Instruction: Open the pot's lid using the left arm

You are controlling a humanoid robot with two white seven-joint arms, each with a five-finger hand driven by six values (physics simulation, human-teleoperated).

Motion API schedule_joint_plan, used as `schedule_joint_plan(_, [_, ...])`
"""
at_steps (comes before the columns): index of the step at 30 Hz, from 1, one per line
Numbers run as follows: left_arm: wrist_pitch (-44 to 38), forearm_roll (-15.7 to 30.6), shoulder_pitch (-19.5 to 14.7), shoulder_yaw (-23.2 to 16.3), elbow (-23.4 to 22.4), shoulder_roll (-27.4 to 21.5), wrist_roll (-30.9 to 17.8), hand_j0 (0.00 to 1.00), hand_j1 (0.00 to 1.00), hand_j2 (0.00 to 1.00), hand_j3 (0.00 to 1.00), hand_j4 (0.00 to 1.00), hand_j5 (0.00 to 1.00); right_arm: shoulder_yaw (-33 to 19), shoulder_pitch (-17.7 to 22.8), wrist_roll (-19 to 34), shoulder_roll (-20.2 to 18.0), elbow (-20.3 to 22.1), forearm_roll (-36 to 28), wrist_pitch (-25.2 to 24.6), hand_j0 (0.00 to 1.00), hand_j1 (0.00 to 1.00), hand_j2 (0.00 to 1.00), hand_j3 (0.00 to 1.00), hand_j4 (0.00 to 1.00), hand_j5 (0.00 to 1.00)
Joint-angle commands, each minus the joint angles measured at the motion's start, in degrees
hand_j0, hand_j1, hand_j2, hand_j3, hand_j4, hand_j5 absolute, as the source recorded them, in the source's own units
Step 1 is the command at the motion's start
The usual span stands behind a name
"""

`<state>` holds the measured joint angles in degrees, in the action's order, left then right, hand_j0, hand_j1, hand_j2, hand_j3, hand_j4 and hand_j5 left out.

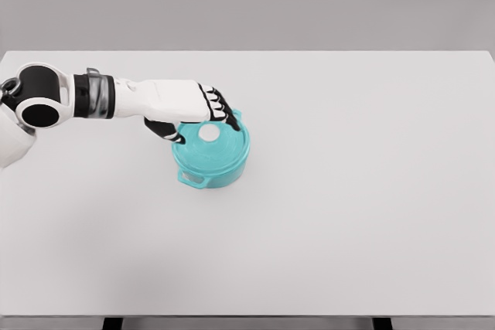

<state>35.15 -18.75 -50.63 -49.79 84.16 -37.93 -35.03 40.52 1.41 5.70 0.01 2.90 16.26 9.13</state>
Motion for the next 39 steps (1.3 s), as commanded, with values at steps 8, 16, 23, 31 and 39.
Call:
schedule_joint_plan(8, [-0.15,-1.20,-0.09,-1.01,-0.05,1.01,0.03,0.75,0.75,0.75,0.75,0.75,0.75,0.00,0.00,0.01,-0.01,0.00,0.00,0.01,1.00,1.00,1.00,1.00,1.00,1.00])
schedule_joint_plan(16, [-0.15,-1.46,-0.09,-1.54,-0.05,1.27,0.03,0.75,0.75,0.75,0.75,0.75,0.75,0.00,0.00,0.01,-0.01,0.00,0.00,0.01,1.00,1.00,1.00,1.00,1.00,1.00])
schedule_joint_plan(23, [-0.15,-1.46,0.09,-1.54,-0.05,1.27,0.03,0.75,0.75,0.75,0.75,0.75,0.75,0.00,0.00,0.01,-0.01,0.00,0.00,0.01,1.00,1.00,1.00,1.00,1.00,1.00])
schedule_joint_plan(31, [-0.15,-2.96,0.00,-2.06,-0.14,1.36,0.03,0.70,0.70,0.70,0.70,0.70,0.70,0.00,0.00,0.01,-0.01,0.00,0.00,0.01,1.00,1.00,1.00,1.00,1.00,1.00])
schedule_joint_plan(39, [-0.15,-3.13,0.00,-2.06,-0.14,1.63,0.03,0.56,0.56,0.56,0.56,0.56,0.56,0.00,0.00,0.01,-0.01,0.00,0.00,0.01,1.00,1.00,1.00,1.00,1.00,1.00])
